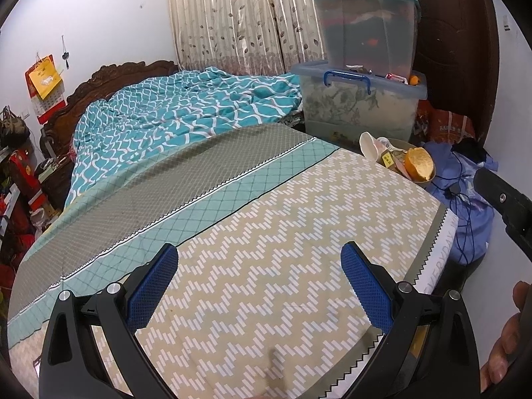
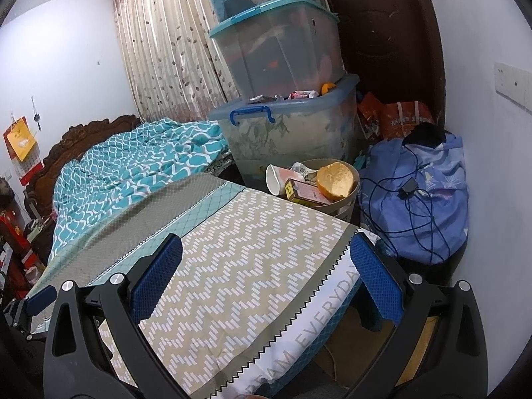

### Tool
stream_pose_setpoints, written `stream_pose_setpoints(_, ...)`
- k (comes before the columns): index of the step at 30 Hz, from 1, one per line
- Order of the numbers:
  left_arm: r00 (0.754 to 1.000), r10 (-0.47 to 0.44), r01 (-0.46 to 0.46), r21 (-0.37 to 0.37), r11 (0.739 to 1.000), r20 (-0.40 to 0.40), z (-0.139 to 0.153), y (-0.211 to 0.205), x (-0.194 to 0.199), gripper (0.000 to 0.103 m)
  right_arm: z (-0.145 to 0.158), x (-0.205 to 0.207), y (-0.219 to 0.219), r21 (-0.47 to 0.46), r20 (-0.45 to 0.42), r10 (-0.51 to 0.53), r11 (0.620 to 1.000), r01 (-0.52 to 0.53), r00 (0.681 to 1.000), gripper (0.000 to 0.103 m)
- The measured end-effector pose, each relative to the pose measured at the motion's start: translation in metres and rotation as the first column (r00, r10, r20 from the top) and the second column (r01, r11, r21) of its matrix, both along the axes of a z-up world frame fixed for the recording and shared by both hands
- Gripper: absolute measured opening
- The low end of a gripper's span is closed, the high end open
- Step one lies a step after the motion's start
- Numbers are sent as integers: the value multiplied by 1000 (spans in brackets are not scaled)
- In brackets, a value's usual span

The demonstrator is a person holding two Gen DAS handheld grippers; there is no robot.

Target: Collect trash

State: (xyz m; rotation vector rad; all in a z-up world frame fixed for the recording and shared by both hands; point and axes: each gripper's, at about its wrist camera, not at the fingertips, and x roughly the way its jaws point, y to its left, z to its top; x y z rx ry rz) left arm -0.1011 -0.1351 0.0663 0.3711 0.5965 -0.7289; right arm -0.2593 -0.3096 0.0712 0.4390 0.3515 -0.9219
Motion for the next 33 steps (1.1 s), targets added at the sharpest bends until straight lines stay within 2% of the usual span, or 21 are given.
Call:
stream_pose_setpoints(10, 1000, 15, -15, -8, 1000, 4, 5, 9, -3, 94, 3, -1, 6, -4, 4, 21, 1000, -21, 1000, 100)
stream_pose_setpoints(26, 999, 25, -26, 38, 999, 22, 4, 14, -12, 94, -1, -2, 5, 38, 46, 51, 998, -53, 998, 100)
stream_pose_setpoints(33, 999, 51, -51, 33, 998, 17, 5, 18, -11, 94, 0, -1, 8, 27, 47, 72, 997, -73, 996, 100)
